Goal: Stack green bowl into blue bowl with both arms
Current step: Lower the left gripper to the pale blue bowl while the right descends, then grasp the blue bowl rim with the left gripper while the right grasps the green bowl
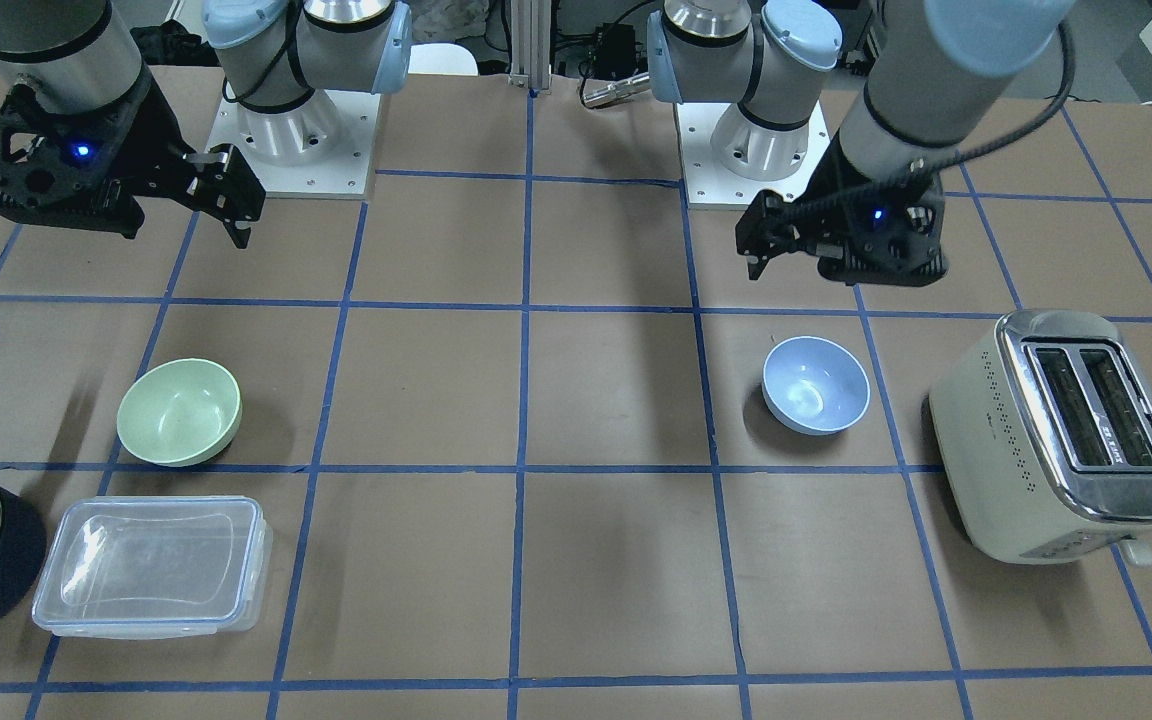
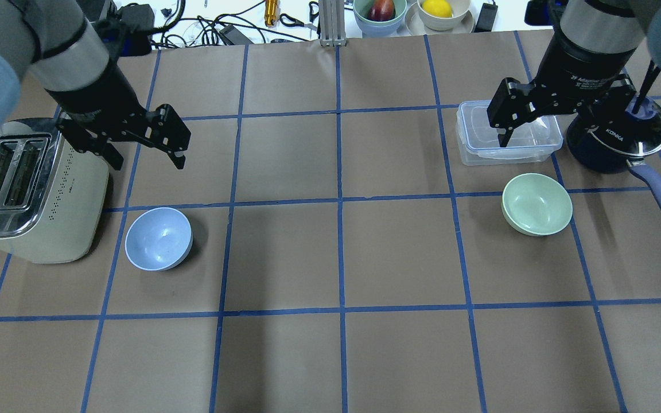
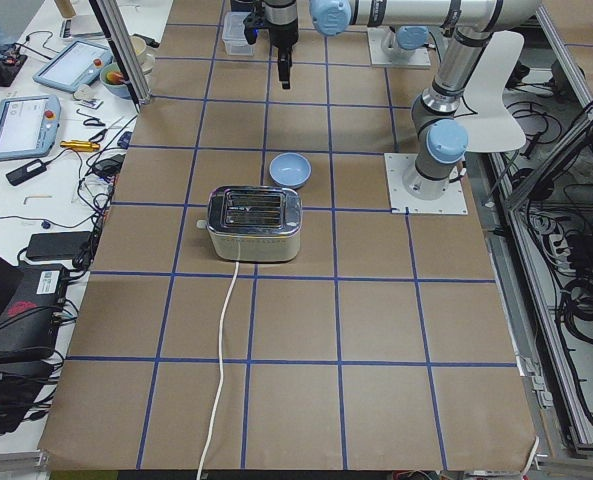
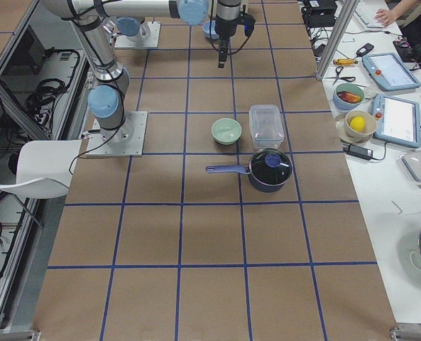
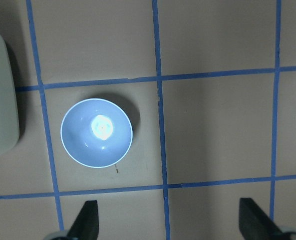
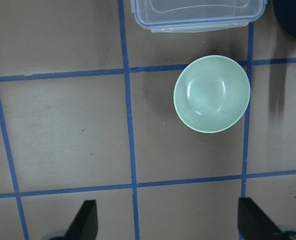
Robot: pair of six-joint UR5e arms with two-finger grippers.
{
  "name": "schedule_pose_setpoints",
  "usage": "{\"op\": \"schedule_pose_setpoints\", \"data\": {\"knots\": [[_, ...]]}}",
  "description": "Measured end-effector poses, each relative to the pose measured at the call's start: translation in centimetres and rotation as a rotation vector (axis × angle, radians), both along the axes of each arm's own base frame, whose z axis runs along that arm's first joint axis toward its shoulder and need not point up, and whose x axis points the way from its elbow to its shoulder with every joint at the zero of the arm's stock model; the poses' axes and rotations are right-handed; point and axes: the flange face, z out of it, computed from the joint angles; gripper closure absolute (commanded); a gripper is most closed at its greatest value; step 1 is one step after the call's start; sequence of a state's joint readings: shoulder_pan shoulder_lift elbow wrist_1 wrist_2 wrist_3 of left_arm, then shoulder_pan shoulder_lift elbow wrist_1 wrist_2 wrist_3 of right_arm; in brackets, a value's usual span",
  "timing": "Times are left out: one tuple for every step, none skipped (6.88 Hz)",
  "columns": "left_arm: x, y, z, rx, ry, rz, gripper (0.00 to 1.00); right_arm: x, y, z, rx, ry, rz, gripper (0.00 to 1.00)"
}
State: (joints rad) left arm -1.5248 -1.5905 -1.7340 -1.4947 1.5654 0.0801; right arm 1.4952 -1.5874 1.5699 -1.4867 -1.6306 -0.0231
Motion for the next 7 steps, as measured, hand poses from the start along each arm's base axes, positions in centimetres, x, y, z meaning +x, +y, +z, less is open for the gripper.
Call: {"op": "schedule_pose_setpoints", "data": {"knots": [[0.1, 0.4, -5.9, -0.004, 0.0, 0.003, 0.0, -2.6, -0.9, -0.5, 0.001, 0.019, 0.016, 0.0], [0.1, 1.4, -11.1, -0.002, -0.002, 0.003, 0.0, -6.6, -2.0, -1.9, 0.019, 0.017, 0.021, 0.0], [0.3, 2.5, -14.8, 0.015, -0.006, 0.003, 0.03, -11.1, -2.8, -3.7, 0.031, 0.008, -0.008, 0.0], [0.5, 3.0, -16.8, 0.035, -0.009, 0.005, 0.1, -14.5, -3.6, -6.4, 0.027, 0.004, -0.038, 0.0], [0.9, 3.1, -18.4, 0.058, -0.03, 0.006, 0.27, -17.2, -3.9, -10.5, 0.03, -0.003, -0.057, 0.0], [1.3, 3.0, -19.5, 0.075, -0.063, 0.004, 0.57, -19.3, -3.9, -14.5, 0.033, -0.011, -0.073, 0.0], [1.5, 2.8, -20.2, 0.08, -0.08, 0.002, 0.81, -20.3, -4.1, -17.9, 0.026, -0.033, -0.086, 0.0]]}}
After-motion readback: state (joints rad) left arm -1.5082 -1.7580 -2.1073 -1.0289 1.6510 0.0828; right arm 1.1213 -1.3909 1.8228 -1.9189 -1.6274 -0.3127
